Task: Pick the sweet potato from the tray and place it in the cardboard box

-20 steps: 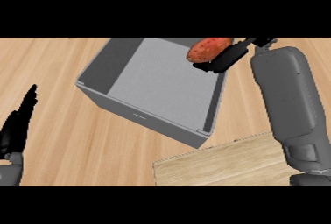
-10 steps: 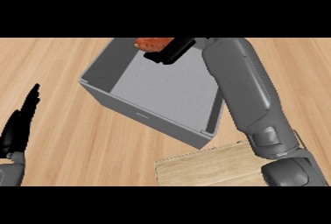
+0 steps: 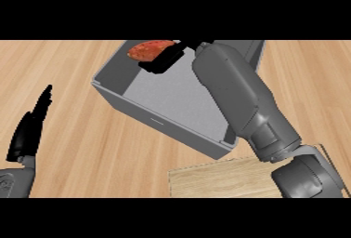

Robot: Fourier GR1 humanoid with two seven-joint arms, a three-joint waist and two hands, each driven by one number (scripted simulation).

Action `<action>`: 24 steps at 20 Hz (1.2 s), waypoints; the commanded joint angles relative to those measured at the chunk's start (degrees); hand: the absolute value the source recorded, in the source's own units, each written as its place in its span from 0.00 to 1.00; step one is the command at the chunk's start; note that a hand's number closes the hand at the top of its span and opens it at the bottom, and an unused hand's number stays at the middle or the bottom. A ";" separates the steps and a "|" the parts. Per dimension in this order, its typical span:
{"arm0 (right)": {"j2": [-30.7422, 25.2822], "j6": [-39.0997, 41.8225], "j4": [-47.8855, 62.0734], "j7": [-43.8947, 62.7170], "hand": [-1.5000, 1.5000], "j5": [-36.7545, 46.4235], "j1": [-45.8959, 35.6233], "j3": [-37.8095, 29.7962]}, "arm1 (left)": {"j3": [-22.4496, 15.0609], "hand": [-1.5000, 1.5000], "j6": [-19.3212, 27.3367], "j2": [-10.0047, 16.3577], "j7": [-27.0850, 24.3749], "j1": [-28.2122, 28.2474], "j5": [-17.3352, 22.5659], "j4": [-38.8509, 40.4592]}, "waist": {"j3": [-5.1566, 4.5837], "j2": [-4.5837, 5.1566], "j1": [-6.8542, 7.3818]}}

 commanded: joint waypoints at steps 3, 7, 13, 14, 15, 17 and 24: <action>0.13 -1.37 9.31 2.13 0.00 -5.31 -1.39 -1.28 | -0.09 0.50 -0.83 0.04 1.49 -1.91 0.06 -0.26 | 0.02 0.50 0.83; 0.13 -1.76 12.87 2.31 0.00 -8.58 -2.77 1.28 | -1.45 0.50 -0.36 -1.30 0.62 -3.87 -1.07 1.17 | -0.03 0.82 2.88; 0.13 -6.32 11.68 -6.59 0.00 -13.06 -0.60 0.16 | -0.54 0.50 -1.22 -0.63 2.31 -5.46 -0.52 1.41 | 0.06 0.64 1.92; 0.14 -5.47 11.24 -5.20 0.00 -14.70 -3.45 -1.02 | -0.19 0.50 -0.41 0.08 0.06 -3.94 -1.38 1.71 | 0.03 0.58 2.20; 0.14 -7.61 11.14 -7.11 0.00 -15.32 -2.18 -1.92 | 0.21 0.50 -2.03 0.96 0.70 -3.37 -0.41 1.30 | 0.06 0.63 2.10; 0.13 -9.06 10.46 -6.63 0.00 -18.04 -4.58 -3.40 | -0.42 0.50 -0.96 -1.23 -1.14 -1.88 -0.38 2.02 | 0.01 0.59 2.26; -3.66 -5.22 10.36 -12.89 0.00 -23.31 -1.37 -11.13 | 1.54 0.50 -0.26 0.24 0.68 0.14 -0.32 -1.26 | 0.11 -0.10 -1.18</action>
